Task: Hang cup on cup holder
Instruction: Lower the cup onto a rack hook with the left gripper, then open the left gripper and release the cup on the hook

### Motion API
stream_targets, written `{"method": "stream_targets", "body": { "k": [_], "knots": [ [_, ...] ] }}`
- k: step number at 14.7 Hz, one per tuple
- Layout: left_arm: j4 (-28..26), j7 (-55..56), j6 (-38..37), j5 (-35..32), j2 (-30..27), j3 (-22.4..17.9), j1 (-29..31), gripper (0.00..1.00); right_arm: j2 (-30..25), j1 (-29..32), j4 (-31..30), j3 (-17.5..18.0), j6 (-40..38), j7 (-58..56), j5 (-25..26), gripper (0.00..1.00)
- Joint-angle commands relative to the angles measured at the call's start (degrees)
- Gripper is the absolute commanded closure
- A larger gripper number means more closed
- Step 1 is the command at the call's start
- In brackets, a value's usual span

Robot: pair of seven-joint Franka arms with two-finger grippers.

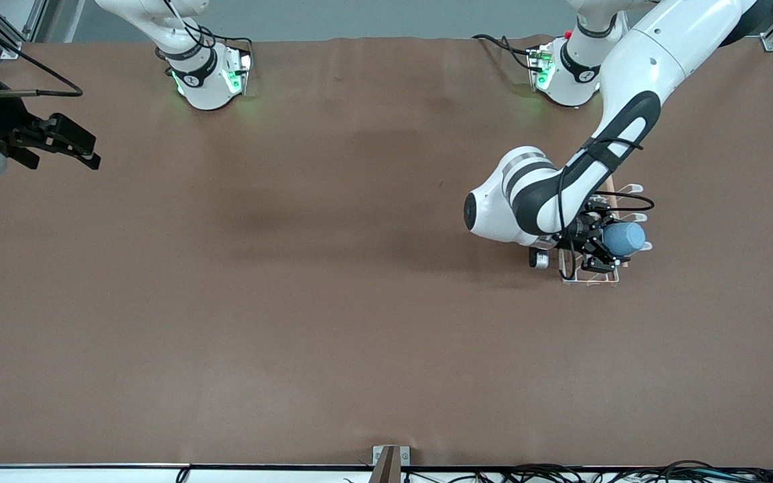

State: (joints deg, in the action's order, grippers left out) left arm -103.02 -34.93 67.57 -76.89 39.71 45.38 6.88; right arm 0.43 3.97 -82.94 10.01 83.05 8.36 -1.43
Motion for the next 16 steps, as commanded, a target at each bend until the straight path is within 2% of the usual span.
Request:
{"method": "stream_targets", "body": {
  "k": [1,2,3,4,7,10,16],
  "knots": [
    [1.24,3.19,-1.39,-1.25,2.30,-0.03,-0.56,0.37,-0.08,1.12,0.23,0.19,1.23,-0.28,-0.07,0.00],
    [1.24,3.72,-1.39,-1.33,2.48,-0.03,-0.56,0.33,0.01,1.47,0.23,-0.25,1.41,-0.71,-0.07,0.00],
    [1.42,4.08,-1.39,-1.33,2.48,-0.03,-0.47,0.20,0.01,1.21,0.23,-1.12,1.41,-1.15,0.02,0.00],
    [1.59,4.60,-1.39,-1.33,2.39,-0.12,-0.38,0.00,0.01,0.52,0.23,-2.00,1.32,-1.33,0.02,0.00],
    [3.08,8.37,-1.39,-0.90,1.87,-0.12,-0.64,0.00,0.01,-2.39,0.32,-7.80,1.41,-1.77,0.20,0.00],
    [6.06,14.87,-2.00,0.76,1.34,0.05,-2.31,0.00,-0.08,-0.46,1.63,-7.99,0.80,-3.69,0.37,0.00],
    [21.35,30.33,-2.27,13.94,0.72,1.54,-2.93,0.00,-0.25,-0.37,1.02,-8.16,-0.17,-5.73,0.81,0.00]
  ]
}}
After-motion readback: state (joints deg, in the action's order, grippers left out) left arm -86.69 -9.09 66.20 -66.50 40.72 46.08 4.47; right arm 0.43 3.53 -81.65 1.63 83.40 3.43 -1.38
